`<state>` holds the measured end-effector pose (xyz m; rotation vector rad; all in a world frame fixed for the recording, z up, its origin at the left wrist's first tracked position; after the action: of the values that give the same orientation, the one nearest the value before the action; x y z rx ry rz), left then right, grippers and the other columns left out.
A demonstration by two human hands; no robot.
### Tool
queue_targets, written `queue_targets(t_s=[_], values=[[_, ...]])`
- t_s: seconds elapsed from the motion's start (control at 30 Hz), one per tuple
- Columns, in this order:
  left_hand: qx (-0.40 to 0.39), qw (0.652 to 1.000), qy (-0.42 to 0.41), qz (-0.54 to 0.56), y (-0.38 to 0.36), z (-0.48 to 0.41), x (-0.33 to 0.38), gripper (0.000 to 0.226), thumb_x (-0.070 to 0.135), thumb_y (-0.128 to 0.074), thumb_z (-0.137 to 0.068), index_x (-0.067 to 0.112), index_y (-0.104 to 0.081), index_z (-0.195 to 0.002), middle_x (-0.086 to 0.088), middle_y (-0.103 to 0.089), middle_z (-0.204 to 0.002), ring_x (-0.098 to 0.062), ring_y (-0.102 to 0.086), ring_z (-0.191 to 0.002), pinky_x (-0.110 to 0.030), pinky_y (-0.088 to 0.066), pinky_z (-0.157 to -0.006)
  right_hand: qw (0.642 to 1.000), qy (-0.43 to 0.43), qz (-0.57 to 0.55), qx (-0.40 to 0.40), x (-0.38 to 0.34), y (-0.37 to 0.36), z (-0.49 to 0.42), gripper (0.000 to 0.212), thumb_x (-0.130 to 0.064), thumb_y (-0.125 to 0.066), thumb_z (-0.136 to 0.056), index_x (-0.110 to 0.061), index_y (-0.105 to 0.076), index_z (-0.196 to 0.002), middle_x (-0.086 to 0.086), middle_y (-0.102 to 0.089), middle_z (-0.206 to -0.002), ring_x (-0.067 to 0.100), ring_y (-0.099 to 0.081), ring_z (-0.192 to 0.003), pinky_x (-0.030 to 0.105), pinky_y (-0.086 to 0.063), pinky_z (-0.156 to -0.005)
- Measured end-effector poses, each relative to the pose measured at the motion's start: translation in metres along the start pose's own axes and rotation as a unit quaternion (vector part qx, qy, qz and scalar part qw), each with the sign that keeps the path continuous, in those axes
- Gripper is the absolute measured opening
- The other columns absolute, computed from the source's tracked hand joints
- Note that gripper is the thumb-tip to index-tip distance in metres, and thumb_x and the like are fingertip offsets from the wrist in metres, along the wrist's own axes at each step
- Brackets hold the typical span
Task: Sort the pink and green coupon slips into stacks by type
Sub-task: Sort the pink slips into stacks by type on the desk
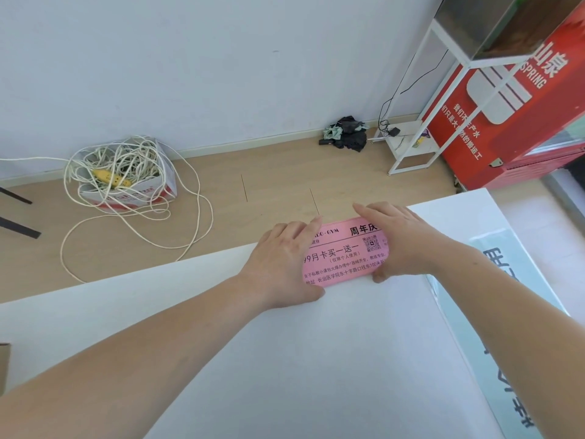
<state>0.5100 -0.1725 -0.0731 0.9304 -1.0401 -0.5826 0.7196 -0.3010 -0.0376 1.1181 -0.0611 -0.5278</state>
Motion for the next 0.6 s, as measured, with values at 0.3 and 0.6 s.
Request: queue_targets(t_s=[0.3,0.6], values=[[0.016,1.000,-0.013,-0.021,0.0009,0.0011,0.0016,0.112,0.064,-0.074,-0.067,0.026,-0.022,-0.158,0.008,-0.030,-0.149,-0.018,-0.025,-0.138,-0.035,-0.023,-0.121,1.000,-0.003,0.011,0.013,0.0009,-0.0011,0.0059,0.125,-0.049,-0.092,-0.060,-0.037,-0.020,-0.161,-0.018,-0.027,-0.155,0.010,-0.020,-0.145,0.041,-0.010,-0.127],[0.009,1.000,-0.006,-0.027,0.0001,0.0022,0.0048,0.105,0.061,-0.070,-0.072,0.025,-0.022,-0.158,0.008,-0.034,-0.147,-0.020,-0.029,-0.136,-0.036,-0.025,-0.120,0.999,-0.011,0.038,0.010,-0.0008,-0.0012,0.0046,0.128,-0.049,-0.092,-0.061,-0.036,-0.014,-0.162,-0.017,-0.028,-0.156,0.011,-0.015,-0.149,0.042,-0.007,-0.127]])
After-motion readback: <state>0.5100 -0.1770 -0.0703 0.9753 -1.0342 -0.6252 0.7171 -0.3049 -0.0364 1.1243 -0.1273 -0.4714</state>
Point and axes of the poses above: each hand's wrist, its own z-axis away from the middle knuckle, its own y-axis out of the back of the hand, x = y × z, the point moved 2 cm from there along -z, towards the middle knuckle
